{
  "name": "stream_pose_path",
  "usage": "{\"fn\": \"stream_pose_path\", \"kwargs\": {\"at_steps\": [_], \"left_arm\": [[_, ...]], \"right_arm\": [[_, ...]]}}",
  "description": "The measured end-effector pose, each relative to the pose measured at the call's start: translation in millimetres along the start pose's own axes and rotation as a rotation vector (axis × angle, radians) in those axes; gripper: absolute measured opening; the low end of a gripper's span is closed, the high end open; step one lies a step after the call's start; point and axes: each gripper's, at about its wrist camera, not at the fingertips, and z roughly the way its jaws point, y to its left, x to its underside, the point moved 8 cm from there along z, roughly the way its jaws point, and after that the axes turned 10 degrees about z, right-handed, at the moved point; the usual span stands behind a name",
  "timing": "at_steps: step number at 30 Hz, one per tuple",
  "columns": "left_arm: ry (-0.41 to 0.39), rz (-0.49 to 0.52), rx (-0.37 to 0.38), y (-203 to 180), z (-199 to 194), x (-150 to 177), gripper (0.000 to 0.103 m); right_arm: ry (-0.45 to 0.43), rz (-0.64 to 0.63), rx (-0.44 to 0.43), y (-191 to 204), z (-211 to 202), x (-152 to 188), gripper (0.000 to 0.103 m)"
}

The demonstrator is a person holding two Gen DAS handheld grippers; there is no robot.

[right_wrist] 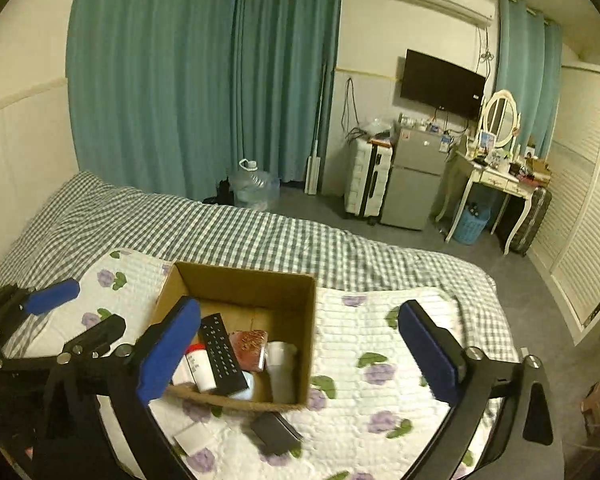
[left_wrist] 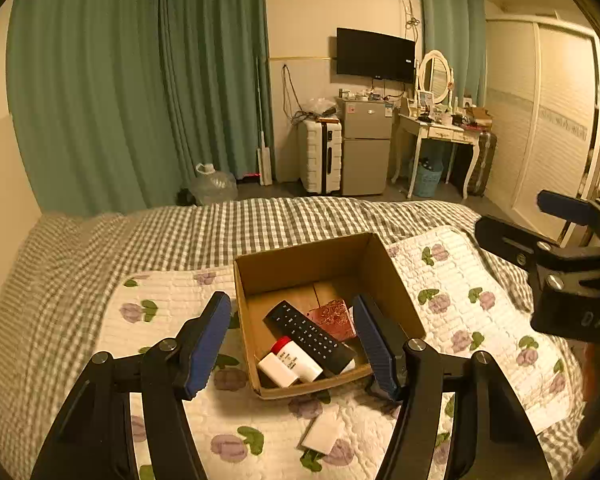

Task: Organize rigid objects
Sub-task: 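Move both open tools back toward the white charger and black power bank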

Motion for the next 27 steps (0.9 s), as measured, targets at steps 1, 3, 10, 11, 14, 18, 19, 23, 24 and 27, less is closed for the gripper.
{"fn": "stream_pose_path", "kwargs": {"at_steps": [1,3,10,11,14,18,19,23,24,27], "left_arm": [[-0.003,0.009,-0.003,-3.6,-4.1,1.2,0.067],[-0.007,0.020,-0.006,-11.8,-11.5,4.9,0.067],[0.047,0.014,-0.015,-36.2,-9.6,37.3,0.067],[0.054,0.023,-0.023,-41.0,-8.6,43.2,0.067],[0.085,0.010,-0.017,-50.6,-0.5,61.6,0.067],[0.150,-0.021,-0.001,-57.8,20.8,89.7,0.067],[0.165,-0.018,-0.002,-59.3,25.8,97.1,0.067],[0.238,0.036,0.004,-69.7,52.7,134.0,0.067],[0.260,0.041,0.004,-71.2,60.1,142.8,0.067],[0.317,0.054,0.005,-75.1,81.0,167.1,0.067]], "right_arm": [[-0.001,-0.002,0.000,-3.1,-5.1,3.3,0.103],[0.011,0.005,-0.013,-10.4,-14.1,13.8,0.103],[0.043,0.021,-0.017,-41.6,-25.3,67.2,0.103],[0.052,0.024,-0.021,-44.6,-23.2,74.3,0.103],[0.076,0.026,-0.021,-53.7,-15.0,97.6,0.103],[0.114,0.000,-0.007,-60.7,2.3,128.6,0.103],[0.132,0.003,-0.012,-61.8,9.7,138.2,0.103],[0.195,0.026,-0.019,-66.7,35.1,165.6,0.103],[0.217,0.034,-0.026,-66.8,43.2,173.5,0.103],[0.251,0.053,-0.032,-65.7,58.9,187.7,0.103]]}}
